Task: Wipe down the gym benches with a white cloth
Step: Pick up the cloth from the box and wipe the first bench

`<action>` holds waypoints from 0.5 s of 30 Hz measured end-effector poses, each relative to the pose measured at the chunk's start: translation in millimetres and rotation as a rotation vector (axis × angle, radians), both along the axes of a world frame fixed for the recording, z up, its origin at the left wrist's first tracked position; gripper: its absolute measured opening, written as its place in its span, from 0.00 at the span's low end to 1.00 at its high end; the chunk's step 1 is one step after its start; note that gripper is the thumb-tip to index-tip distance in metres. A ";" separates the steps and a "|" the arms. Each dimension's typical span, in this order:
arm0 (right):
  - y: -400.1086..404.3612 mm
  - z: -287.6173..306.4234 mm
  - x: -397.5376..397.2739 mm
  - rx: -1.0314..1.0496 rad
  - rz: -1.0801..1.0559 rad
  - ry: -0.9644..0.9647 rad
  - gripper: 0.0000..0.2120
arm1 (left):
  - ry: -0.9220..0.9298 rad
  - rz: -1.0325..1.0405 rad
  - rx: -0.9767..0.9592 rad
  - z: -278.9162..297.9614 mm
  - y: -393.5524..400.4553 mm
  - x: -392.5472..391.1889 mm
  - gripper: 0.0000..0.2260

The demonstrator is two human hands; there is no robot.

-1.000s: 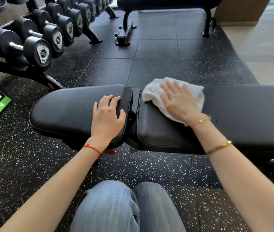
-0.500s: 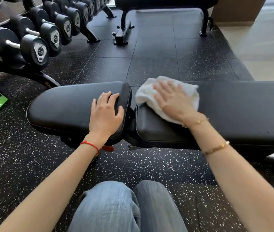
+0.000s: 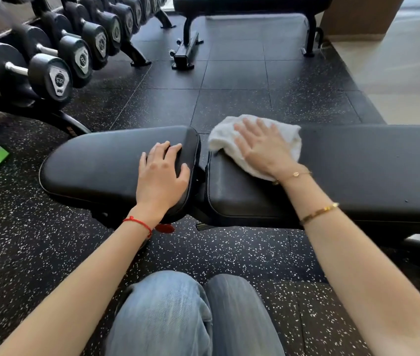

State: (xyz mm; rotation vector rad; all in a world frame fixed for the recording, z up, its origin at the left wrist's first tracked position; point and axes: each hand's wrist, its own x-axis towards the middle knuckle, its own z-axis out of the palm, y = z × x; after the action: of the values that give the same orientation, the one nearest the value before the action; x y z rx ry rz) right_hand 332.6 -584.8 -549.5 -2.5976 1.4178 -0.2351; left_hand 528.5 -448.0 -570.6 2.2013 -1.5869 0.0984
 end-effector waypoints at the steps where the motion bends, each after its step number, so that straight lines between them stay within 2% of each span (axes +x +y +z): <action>1: 15.8 -2.4 3.4 -0.004 0.074 -0.019 0.24 | -0.003 0.002 0.000 0.4 0.2 0.5 0.22; 5: 75.7 -12.9 -42.3 0.014 0.236 -0.142 0.25 | 0.003 0.001 -0.004 1.6 1.4 0.9 0.22; 8: 52.4 -11.4 -74.1 0.025 0.122 -0.101 0.25 | 0.017 0.002 -0.002 1.2 1.2 0.6 0.22; 12: -4.2 4.0 -38.7 0.028 -0.059 0.007 0.24 | 0.017 -0.003 0.004 0.5 0.7 -0.5 0.22; 15: 14.5 -0.6 -6.5 0.008 0.047 0.008 0.24 | 0.011 0.002 0.000 -0.9 1.5 -0.4 0.22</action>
State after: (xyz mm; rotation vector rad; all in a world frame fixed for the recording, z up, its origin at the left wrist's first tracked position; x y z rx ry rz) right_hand 326.1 -570.3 -550.1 -2.6248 1.3554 -0.2119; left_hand 528.0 -446.5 -571.5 2.1999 -1.5788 0.0862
